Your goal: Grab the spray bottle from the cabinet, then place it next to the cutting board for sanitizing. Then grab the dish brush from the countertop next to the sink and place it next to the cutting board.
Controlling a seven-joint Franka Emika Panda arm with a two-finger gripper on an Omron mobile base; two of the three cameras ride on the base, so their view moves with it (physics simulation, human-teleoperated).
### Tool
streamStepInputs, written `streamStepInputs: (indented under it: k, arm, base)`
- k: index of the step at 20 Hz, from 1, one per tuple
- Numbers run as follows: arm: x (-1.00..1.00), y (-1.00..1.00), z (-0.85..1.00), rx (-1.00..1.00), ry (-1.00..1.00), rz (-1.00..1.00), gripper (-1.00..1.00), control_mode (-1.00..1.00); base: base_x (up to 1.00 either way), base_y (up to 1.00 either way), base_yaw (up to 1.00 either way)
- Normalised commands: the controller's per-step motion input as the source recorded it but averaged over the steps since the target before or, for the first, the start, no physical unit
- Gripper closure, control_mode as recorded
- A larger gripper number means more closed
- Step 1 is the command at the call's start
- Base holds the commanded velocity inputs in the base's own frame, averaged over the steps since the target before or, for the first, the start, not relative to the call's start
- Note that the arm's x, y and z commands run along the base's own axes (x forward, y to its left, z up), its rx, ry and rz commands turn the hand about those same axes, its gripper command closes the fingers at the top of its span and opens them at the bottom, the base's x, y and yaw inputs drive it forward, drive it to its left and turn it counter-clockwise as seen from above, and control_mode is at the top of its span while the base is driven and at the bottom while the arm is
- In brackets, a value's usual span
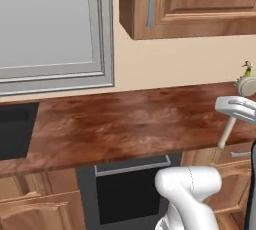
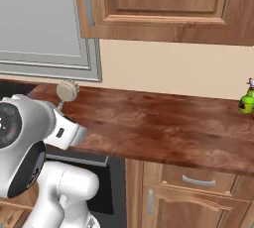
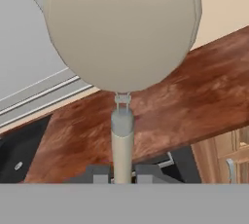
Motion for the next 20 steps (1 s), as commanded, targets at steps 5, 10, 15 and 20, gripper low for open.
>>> streamStepInputs:
  k: [5, 10, 15, 20]
  arm:
    - [0.00, 0.00, 0.00, 0.00, 0.00, 0.00, 1.00, 1.00]
    - [0.00, 0.00, 0.00, 0.00, 0.00, 0.00, 1.00, 1.00]
    - [0.00, 0.00, 0.00, 0.00, 0.00, 0.00, 1.00, 1.00]
    - [0.00, 0.00, 0.00, 0.00, 0.00, 0.00, 1.00, 1.00]
  base:
    - [-0.26, -1.00, 0.00]
    - [-0.19, -1.00, 0.00]
    - [0.00, -1.00, 0.00]
    - [0.27, -0.58, -0.06]
